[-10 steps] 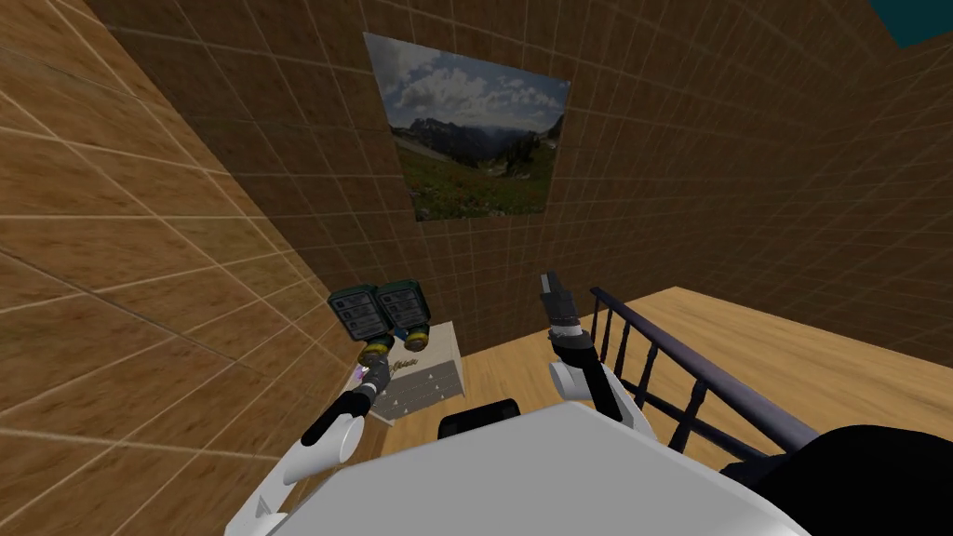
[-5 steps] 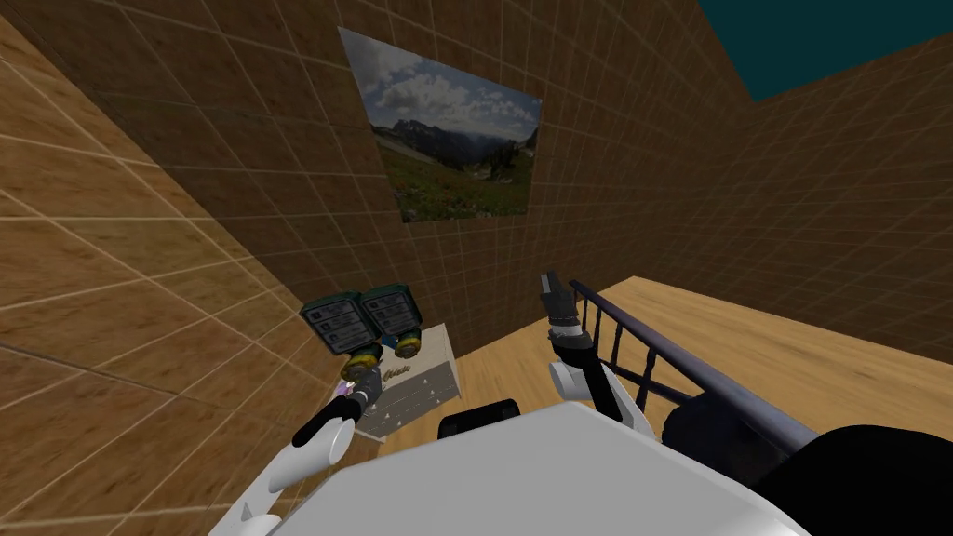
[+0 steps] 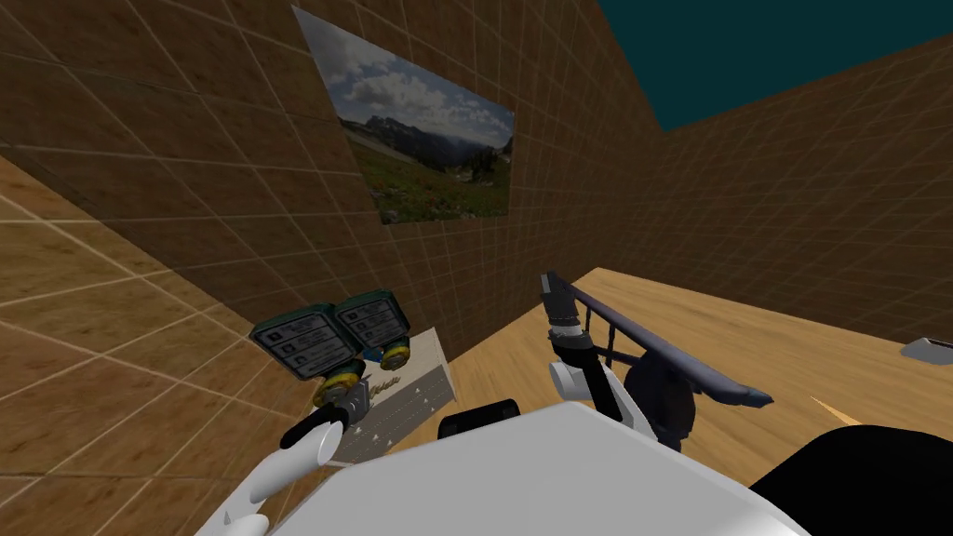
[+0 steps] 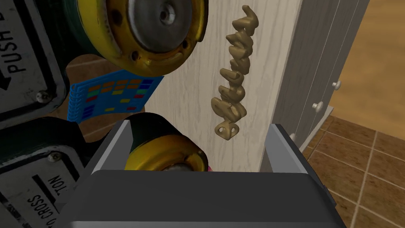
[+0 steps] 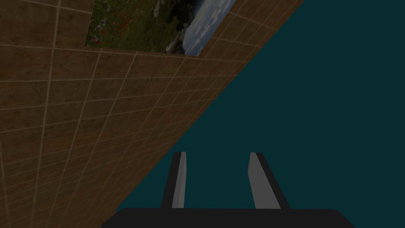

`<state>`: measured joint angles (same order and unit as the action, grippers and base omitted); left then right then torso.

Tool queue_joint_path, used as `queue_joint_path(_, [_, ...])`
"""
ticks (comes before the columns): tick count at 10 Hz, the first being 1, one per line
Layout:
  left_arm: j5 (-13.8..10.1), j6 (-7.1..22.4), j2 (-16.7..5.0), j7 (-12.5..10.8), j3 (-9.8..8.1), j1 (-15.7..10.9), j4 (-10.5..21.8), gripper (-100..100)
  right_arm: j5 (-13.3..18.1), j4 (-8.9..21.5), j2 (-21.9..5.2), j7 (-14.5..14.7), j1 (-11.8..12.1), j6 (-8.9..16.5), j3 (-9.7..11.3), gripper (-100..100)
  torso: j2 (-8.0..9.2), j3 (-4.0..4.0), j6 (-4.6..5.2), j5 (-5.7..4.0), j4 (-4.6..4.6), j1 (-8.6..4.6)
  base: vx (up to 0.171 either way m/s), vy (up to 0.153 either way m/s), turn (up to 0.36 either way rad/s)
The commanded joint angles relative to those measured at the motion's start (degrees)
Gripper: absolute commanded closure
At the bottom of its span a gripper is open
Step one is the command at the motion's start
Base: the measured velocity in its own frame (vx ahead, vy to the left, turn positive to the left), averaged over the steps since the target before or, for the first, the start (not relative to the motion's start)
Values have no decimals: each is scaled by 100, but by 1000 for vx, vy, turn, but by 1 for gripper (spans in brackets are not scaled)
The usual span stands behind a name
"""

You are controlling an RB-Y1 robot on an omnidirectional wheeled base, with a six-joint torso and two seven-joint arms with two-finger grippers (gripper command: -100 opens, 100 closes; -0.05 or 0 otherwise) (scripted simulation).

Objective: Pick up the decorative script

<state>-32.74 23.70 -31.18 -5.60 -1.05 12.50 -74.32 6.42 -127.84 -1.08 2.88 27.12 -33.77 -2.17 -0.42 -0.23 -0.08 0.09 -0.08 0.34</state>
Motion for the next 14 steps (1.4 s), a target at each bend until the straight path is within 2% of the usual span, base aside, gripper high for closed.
queue_joint_path(1, [-88,199,-53,-37,-28,-45,166,-100,0,0,0,0,0,0,0,0,0,0,0,0,0,0,-19,34,-183])
queue_joint_path(2, [-216,421,-132,-107,-103,-124,373,-100,0,0,0,0,1,0,-1,0,-3,-1,-5,0,-1,-1,-17,28,-342])
queue_joint_path(4, [-216,458,-132,-107,-103,-124,452,-100,0,0,0,0,2,0,-1,0,-7,-4,-6,0,-2,-2,-6,26,-71])
queue_joint_path(5, [-335,713,-204,-176,-181,-201,640,-100,0,0,0,0,2,0,-1,0,-10,-6,-9,-1,-3,-6,-6,21,-263])
queue_joint_path(6, [-335,713,-204,-176,-181,-201,733,-100,0,0,0,0,1,0,0,0,-11,-6,0,-1,-2,-5,-5,27,-204])
queue_joint_path(7, [-445,932,-270,-243,-260,-273,987,-100,0,0,0,0,2,0,-1,0,-10,-6,-6,-1,-3,-4,-8,29,-325])
queue_joint_path(8, [-445,963,-270,-243,-260,-273,1006,-100,0,0,0,0,1,0,0,0,-10,-6,0,-1,-2,-2,-7,31,-179])
queue_joint_path(9, [-546,1203,-329,-310,-341,-341,1259,-100,0,0,0,0,2,0,-1,0,-10,-6,-7,-1,-2,-2,-2,29,-301])
queue_joint_path(10, [-546,1205,-329,-310,-341,-341,1272,-100,0,0,0,0,1,0,0,0,-12,-7,-2,-1,-2,-1,-1,32,-123])
queue_joint_path(11, [-637,1439,-382,-374,-422,-403,1527,-100,0,0,0,0,2,0,-1,0,-13,-7,-9,0,-3,-2,2,26,-285])
queue_joint_path(12, [-720,1582,-427,-436,-501,-461,1687,-100,0,0,0,0,1,0,-1,0,-14,-8,-2,-1,-3,-2,8,36,-453])
queue_joint_path(13, [-720,1664,-427,-436,-501,-461,1772,-100,0,0,0,0,1,0,-1,0,-18,-10,-1,0,-3,1,10,37,-89])
queue_joint_path(14, [-793,1812,-465,-495,-579,-513,2005,-100,0,0,0,0,3,0,-2,0,-18,-10,-12,0,-5,0,11,23,-145])
